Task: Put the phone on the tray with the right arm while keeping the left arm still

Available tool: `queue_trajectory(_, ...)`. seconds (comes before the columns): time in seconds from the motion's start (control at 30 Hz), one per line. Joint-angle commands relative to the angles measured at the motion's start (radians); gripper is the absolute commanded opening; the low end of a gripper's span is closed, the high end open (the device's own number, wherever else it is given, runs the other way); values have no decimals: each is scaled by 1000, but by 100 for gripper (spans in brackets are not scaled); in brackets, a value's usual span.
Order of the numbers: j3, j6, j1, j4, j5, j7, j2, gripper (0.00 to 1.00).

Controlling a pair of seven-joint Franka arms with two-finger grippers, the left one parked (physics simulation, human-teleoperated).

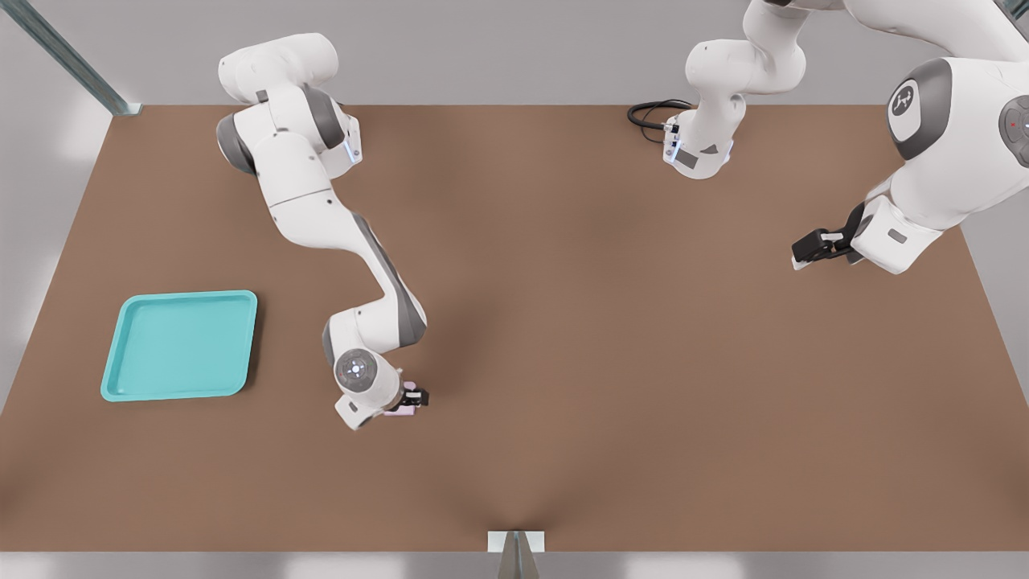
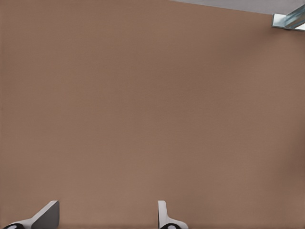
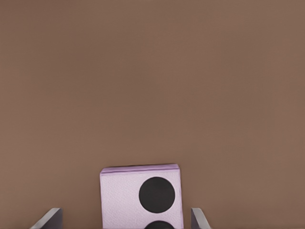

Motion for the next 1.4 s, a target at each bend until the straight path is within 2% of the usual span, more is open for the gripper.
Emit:
queue_trajectory(0.0, 0, 120, 0, -25, 5, 288, -1, 100)
queue_trajectory(0.43, 3, 141, -5, -81, 3, -92, -7, 100)
queue_trajectory(0.9, 12, 158, -5, -119, -1, -172, -4, 100)
queue_trajectory(0.97, 12, 163, -5, -119, -1, -172, -4, 93)
queue_trajectory(1.07, 12, 163, -5, -119, -1, -172, -4, 94)
queue_trajectory(1.13, 12, 163, -5, -119, -1, -172, -4, 90)
queue_trajectory(1.27, 12, 163, -5, -121, -1, -180, 1, 91)
queue_trajectory(1.33, 12, 161, -5, -119, -1, -180, -1, 82)
queue_trajectory(1.37, 12, 158, -5, -117, -1, -180, -4, 80)
